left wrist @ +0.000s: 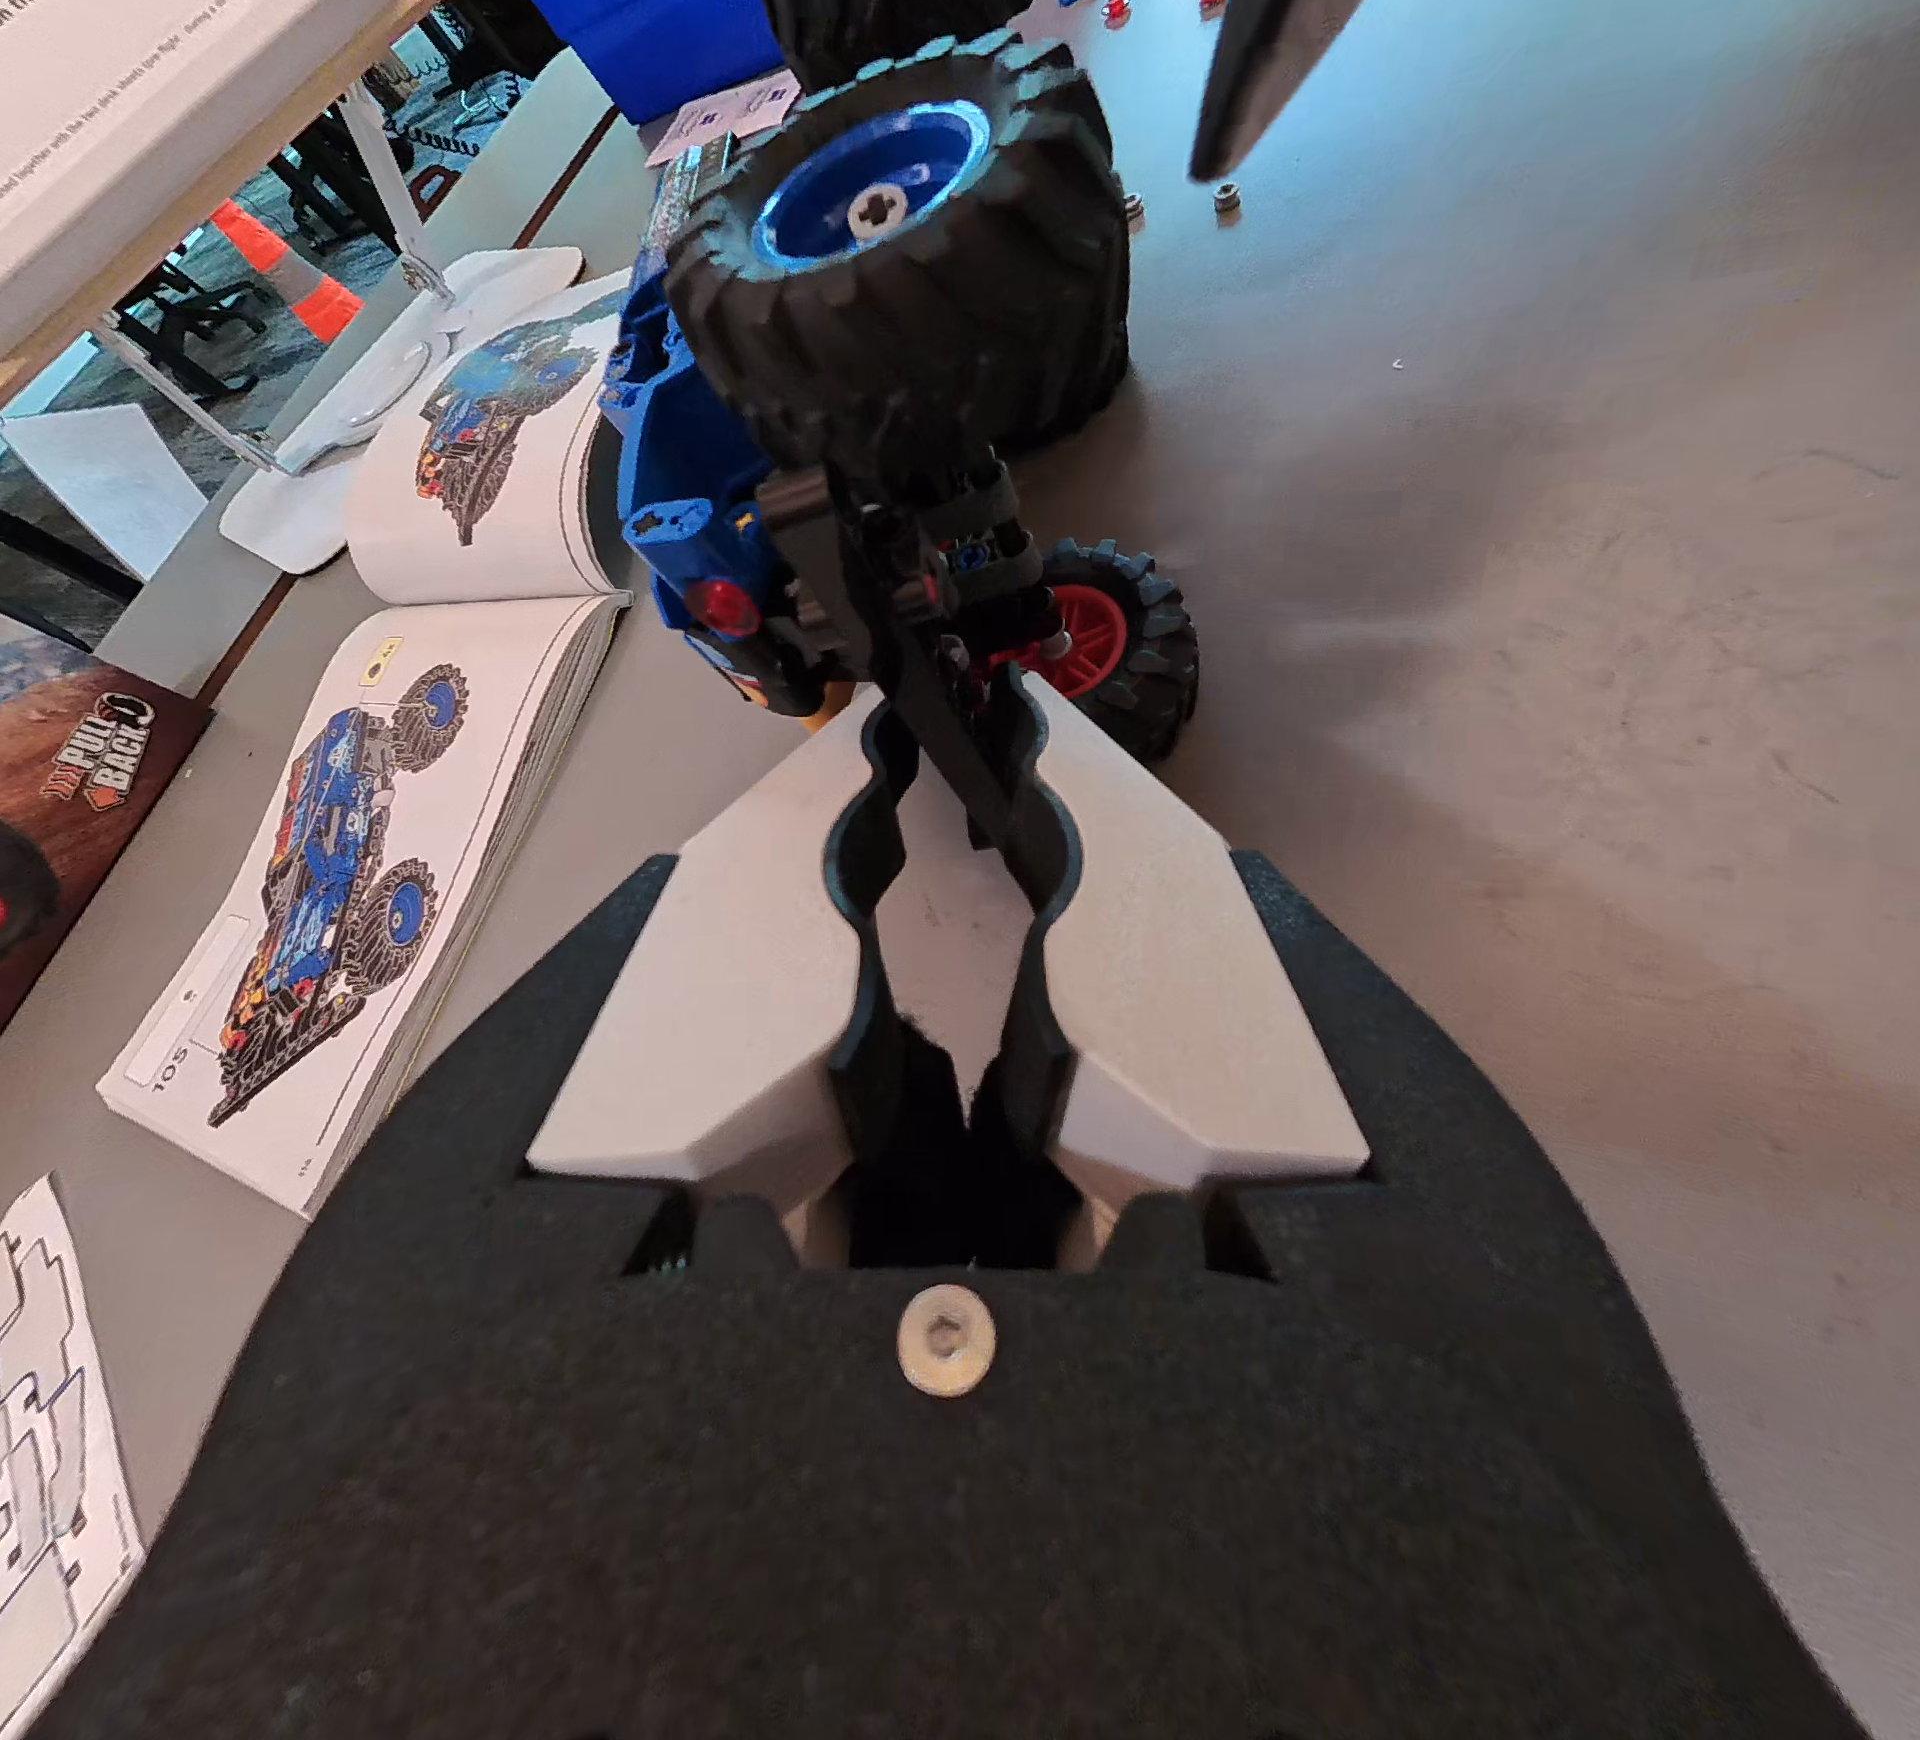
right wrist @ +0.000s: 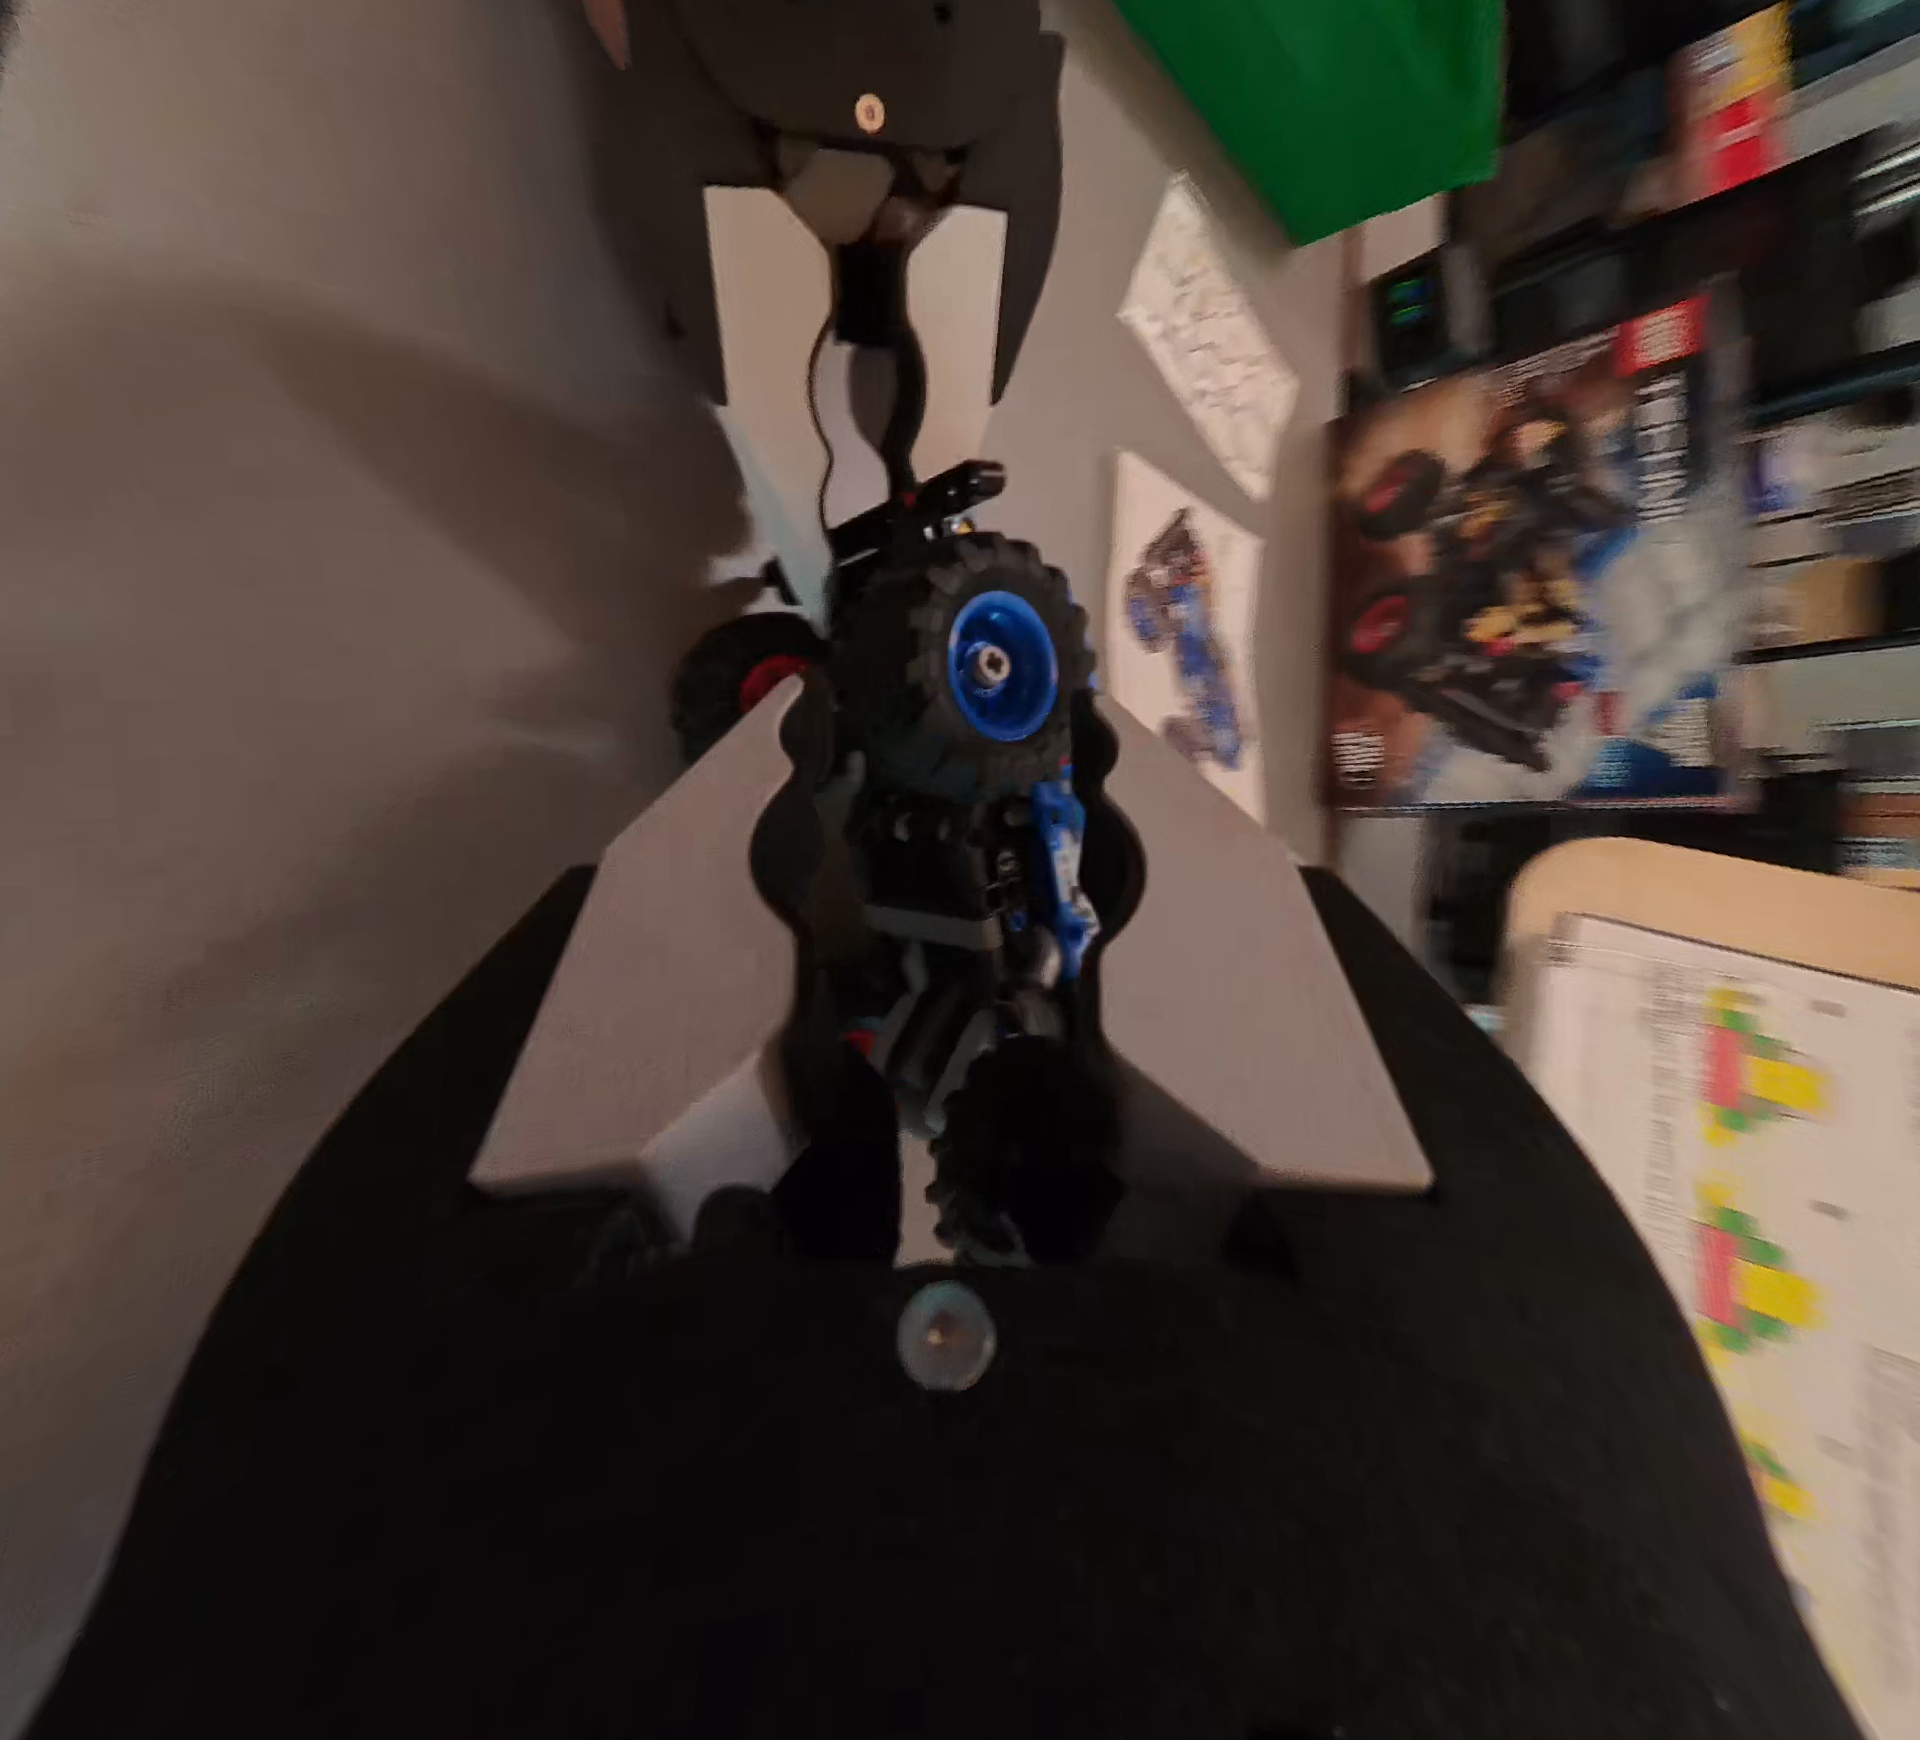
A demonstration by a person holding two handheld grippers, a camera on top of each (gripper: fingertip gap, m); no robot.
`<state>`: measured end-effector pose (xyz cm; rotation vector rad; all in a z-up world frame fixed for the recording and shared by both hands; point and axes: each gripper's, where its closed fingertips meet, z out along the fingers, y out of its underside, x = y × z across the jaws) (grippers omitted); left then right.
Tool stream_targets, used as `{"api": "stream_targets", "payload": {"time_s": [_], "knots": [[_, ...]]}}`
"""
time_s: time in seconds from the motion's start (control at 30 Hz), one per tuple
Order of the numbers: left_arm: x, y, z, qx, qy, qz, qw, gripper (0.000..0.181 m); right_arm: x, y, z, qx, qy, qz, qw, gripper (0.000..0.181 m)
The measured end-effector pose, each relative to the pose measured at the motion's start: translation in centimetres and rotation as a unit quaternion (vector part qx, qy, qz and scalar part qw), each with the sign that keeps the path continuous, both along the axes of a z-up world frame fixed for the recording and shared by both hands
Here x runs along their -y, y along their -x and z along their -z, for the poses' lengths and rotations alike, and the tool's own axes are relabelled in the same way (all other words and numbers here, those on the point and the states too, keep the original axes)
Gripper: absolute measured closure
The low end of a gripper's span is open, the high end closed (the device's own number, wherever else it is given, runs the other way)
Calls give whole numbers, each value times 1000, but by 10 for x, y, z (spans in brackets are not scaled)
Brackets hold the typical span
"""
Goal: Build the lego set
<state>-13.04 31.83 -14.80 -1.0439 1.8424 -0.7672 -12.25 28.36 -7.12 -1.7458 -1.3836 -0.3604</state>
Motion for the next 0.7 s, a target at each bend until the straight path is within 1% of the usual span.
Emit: {"api": "stream_targets", "payload": {"time_s": [0.03, 0.07, 0.13, 0.23, 0.47, 0.6, 0.7], "knots": [[0, 0, 0, -1, 1, -1, 1000, 168, -2, 1, -1, 25, -46, 1, 999, 137], [0, 0, 0, -1, 1, -1, 1000, 168, -3, 1, 1, 52, -72, 3, 996, 138], [-1, 0, 0, -2, 1, -2, 1000, 168, -1, 3, 12, 86, -75, 6, 993, 134], [-1, 0, 0, -1, -1, -2, 1000, 168, -5, 1, 16, 121, -100, 9, 988, 130], [-1, -1, 0, 0, -2, -2, 1000, 168, -9, 1, 19, 151, -108, -5, 982, 133], [-1, -1, 0, 0, -4, -3, 1000, 168, -11, -2, 23, 175, -116, -13, 978, 138], [-1, -1, 1, -1, -3, -4, 1000, 168, -11, -2, 24, 175, -116, -14, 978, 137]]}}
